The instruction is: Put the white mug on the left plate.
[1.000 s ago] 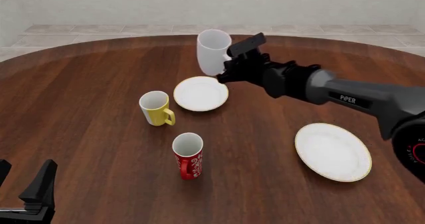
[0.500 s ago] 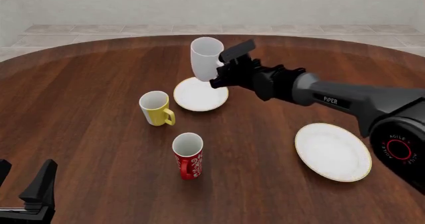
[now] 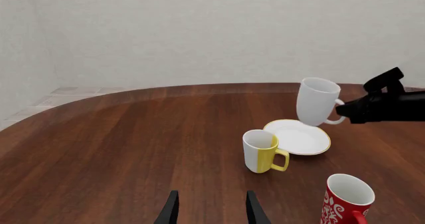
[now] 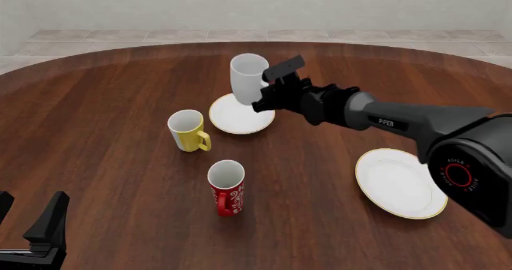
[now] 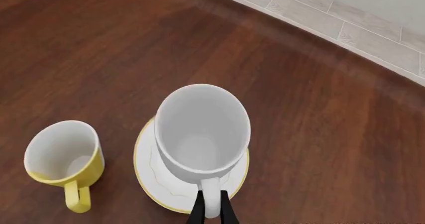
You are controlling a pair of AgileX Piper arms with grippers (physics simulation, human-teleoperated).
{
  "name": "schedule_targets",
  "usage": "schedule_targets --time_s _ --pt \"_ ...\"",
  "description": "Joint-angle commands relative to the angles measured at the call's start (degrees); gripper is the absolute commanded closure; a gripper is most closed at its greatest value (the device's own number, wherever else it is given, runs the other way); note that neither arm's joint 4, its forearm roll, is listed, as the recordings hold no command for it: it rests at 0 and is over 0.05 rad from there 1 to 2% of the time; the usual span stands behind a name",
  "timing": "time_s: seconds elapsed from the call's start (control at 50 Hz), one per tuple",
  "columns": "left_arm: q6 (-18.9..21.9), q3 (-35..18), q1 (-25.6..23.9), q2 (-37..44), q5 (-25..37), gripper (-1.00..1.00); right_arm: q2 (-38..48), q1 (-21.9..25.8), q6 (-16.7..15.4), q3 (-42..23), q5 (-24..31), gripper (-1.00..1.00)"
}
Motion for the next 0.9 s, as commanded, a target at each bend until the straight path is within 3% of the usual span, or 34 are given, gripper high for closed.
schedule_targets --time_s 0.02,0.9 --pt "0.0 0.0 0.0 0.0 0.0 -1.0 1.2 -0.2 0.7 -0.6 -0.3 1.0" --pt "0.0 0.0 0.0 0.1 -0.1 -1.0 4.3 0.7 1.1 -2.0 1.3 1.0"
